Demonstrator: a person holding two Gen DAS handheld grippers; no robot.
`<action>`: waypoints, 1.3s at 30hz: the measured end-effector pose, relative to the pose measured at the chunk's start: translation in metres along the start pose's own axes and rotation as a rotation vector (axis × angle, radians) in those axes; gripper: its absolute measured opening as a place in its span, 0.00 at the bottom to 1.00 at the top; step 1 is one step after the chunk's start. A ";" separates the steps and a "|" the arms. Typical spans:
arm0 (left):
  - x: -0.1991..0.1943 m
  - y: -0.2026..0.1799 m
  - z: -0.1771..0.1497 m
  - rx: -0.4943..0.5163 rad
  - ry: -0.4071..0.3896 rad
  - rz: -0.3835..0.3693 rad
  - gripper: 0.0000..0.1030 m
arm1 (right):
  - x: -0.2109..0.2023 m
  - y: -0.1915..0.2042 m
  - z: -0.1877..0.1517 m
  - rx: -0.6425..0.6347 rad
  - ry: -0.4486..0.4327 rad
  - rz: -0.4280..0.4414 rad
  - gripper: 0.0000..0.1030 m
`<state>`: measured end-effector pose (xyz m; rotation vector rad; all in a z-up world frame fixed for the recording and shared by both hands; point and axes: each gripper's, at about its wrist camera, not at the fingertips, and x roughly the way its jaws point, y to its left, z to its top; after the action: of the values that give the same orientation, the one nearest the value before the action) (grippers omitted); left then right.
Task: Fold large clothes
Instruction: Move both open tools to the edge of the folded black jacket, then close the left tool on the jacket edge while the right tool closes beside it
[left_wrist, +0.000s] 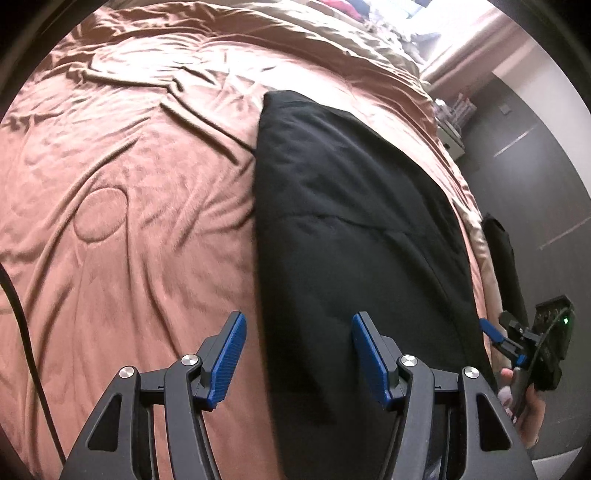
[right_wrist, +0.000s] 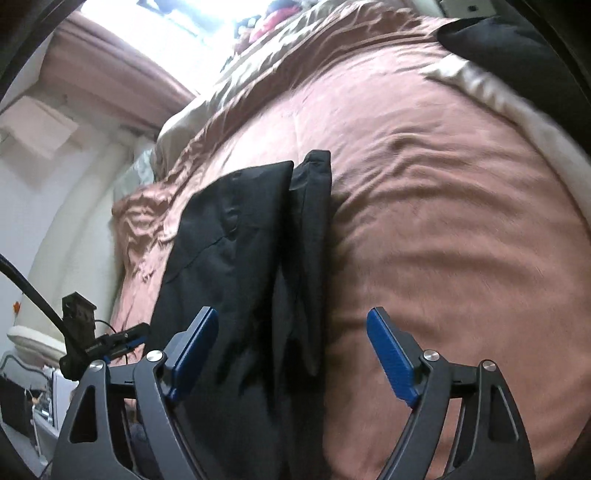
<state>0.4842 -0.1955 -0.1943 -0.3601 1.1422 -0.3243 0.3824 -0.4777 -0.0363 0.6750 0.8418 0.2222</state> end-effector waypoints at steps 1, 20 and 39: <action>0.003 0.001 0.004 -0.004 0.000 0.000 0.60 | 0.010 0.001 0.010 -0.011 0.026 0.007 0.79; 0.051 0.006 0.067 -0.025 -0.007 -0.007 0.60 | 0.111 -0.021 0.091 0.026 0.235 0.254 0.79; 0.039 -0.006 0.076 -0.086 -0.076 0.023 0.24 | 0.116 0.035 0.090 -0.097 0.175 0.213 0.12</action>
<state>0.5684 -0.2091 -0.1958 -0.4313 1.0869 -0.2402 0.5287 -0.4421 -0.0429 0.6608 0.9196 0.5171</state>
